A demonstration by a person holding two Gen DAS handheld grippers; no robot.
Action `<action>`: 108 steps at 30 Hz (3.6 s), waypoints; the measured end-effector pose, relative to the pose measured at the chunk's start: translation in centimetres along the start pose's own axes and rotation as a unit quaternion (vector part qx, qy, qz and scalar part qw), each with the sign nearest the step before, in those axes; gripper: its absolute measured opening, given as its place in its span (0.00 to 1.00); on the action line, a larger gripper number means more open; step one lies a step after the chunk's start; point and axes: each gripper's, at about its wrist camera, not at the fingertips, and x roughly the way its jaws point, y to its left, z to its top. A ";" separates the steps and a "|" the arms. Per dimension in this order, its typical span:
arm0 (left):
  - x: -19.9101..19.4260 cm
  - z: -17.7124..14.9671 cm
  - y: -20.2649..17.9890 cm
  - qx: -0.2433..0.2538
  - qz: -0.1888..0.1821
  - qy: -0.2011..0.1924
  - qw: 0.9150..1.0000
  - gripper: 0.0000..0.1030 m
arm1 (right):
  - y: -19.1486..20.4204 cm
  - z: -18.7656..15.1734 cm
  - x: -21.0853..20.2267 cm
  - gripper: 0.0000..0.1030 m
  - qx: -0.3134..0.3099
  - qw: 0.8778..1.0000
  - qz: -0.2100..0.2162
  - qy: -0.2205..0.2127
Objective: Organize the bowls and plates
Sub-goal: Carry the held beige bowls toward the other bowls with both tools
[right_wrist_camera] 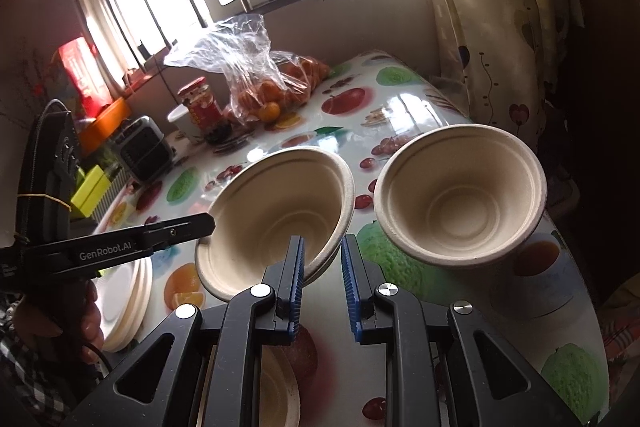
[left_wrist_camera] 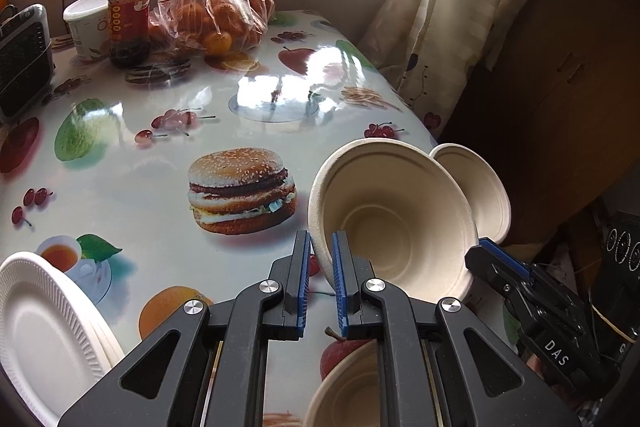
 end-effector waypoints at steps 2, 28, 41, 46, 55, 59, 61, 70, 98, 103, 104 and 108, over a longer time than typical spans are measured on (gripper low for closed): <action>-0.5 -0.2 -0.1 0.000 -0.001 -0.004 1.000 0.11 | 0.3 0.0 -0.4 0.18 -0.002 1.000 0.001 -0.003; -5.9 -4.4 -0.6 0.004 -0.014 -0.026 1.000 0.11 | 3.4 -3.7 -6.5 0.18 -0.008 0.999 0.014 -0.037; -7.4 -7.0 -0.5 0.009 -0.011 -0.029 0.999 0.11 | 4.3 -6.1 -8.0 0.18 -0.004 0.999 0.016 -0.038; -7.7 -7.9 -0.5 0.009 -0.011 -0.026 1.000 0.11 | 4.5 -6.7 -8.4 0.18 -0.002 0.999 0.017 -0.040; -7.5 -9.2 -0.5 0.008 -0.006 -0.016 1.000 0.11 | 4.7 -8.0 -8.2 0.18 0.003 0.999 0.014 -0.032; -7.2 -9.6 -0.4 0.006 -0.003 -0.010 1.000 0.11 | 4.5 -8.6 -8.0 0.18 0.007 1.000 0.015 -0.026; -7.0 -9.8 -0.3 0.005 -0.003 -0.008 1.000 0.11 | 4.5 -8.9 -7.9 0.18 0.008 1.000 0.014 -0.023; -6.2 -10.6 -0.3 0.003 0.002 0.005 1.000 0.11 | 4.1 -9.6 -7.4 0.18 0.015 1.000 0.013 -0.014; -5.0 -11.1 -0.1 -0.004 0.006 0.021 1.000 0.11 | 3.6 -10.3 -6.4 0.18 0.021 1.000 0.009 -0.001; -5.0 -11.1 -0.1 -0.004 0.006 0.021 1.000 0.11 | 3.6 -10.3 -6.4 0.18 0.021 1.000 0.009 0.000; -5.0 -11.1 -0.1 -0.004 0.006 0.021 1.000 0.11 | 3.6 -10.3 -6.4 0.18 0.021 1.000 0.009 0.000; -5.0 -11.1 0.0 -0.004 0.006 0.021 1.000 0.12 | 3.6 -10.2 -6.4 0.18 0.021 1.000 0.009 0.000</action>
